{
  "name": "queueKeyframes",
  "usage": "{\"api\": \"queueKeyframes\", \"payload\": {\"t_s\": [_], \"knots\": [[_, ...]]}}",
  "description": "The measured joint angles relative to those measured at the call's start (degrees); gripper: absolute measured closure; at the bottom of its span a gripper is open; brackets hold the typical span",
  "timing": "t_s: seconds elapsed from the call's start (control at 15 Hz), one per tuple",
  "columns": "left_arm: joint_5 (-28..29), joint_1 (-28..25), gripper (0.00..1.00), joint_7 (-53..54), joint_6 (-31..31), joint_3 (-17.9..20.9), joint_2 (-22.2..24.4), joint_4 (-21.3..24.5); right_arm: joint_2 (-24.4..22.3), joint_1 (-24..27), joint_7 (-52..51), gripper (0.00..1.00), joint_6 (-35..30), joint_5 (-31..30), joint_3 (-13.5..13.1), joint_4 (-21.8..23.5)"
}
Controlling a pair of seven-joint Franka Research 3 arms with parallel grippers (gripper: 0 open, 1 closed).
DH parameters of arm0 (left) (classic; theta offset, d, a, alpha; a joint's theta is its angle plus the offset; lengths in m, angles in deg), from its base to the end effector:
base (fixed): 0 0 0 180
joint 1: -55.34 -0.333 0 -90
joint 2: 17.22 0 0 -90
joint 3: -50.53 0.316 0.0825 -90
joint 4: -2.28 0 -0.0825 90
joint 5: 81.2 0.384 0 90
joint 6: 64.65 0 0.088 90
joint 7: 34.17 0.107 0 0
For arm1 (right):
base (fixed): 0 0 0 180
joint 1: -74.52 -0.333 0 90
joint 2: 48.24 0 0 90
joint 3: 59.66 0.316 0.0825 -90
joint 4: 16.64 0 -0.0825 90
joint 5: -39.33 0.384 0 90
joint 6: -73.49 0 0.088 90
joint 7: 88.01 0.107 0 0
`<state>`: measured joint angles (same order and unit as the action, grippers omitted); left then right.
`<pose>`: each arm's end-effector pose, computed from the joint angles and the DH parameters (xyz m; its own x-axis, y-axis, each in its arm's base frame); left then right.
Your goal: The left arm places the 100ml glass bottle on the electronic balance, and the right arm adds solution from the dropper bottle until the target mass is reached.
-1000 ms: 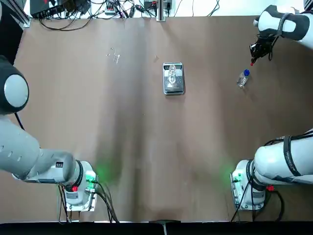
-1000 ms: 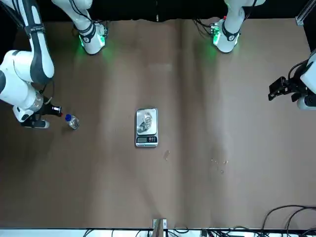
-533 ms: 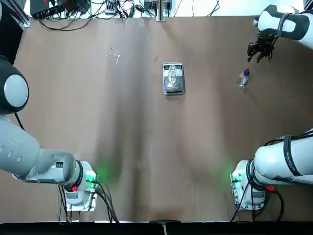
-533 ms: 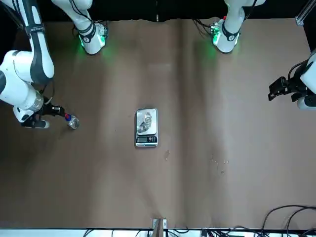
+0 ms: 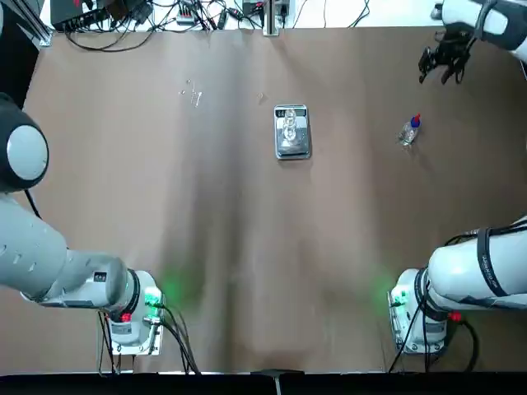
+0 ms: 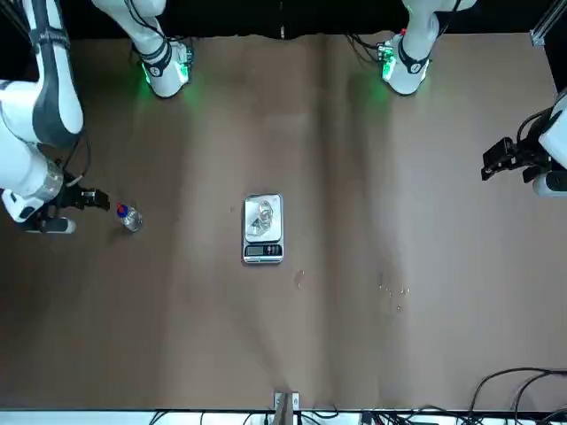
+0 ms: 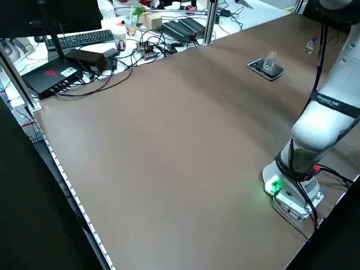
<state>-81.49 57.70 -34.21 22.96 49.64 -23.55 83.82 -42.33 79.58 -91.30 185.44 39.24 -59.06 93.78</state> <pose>0.5841 -0.0332 0.6273 0.9984 -0.0561 -0.0045 -0.0561 -0.9984 0.0068 0.5732 -0.0449 0.4290 0.9969 -0.0196 -0.0763 -0.0199 -0.9998 -0.0041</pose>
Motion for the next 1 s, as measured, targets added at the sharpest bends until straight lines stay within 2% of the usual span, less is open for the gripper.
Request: {"api": "queueKeyframes", "payload": {"t_s": [0.33,0.53,0.6,0.8,1.0], "knots": [[0.0,0.0,0.00,-0.1,0.0,0.0,0.0,0.0,-0.5,-5.6,5.0,0.09,-12.2,0.0,0.4,-12.5],[0.0,-0.1,0.00,-0.2,0.0,0.0,0.0,0.0,-0.9,-6.1,5.2,0.08,-19.1,0.0,0.4,-18.8],[0.0,-0.1,0.00,-0.1,0.0,0.0,0.0,0.0,-1.0,-6.2,5.1,0.04,-20.3,0.0,0.4,-20.5],[0.0,-0.1,0.00,0.0,0.0,0.0,0.0,0.0,-1.8,-7.9,5.3,0.00,-21.2,0.0,0.4,-23.7],[0.0,-0.2,0.00,0.0,0.0,0.1,0.0,0.0,-3.9,-7.6,5.4,0.00,-21.9,0.0,0.0,-23.9]]}}
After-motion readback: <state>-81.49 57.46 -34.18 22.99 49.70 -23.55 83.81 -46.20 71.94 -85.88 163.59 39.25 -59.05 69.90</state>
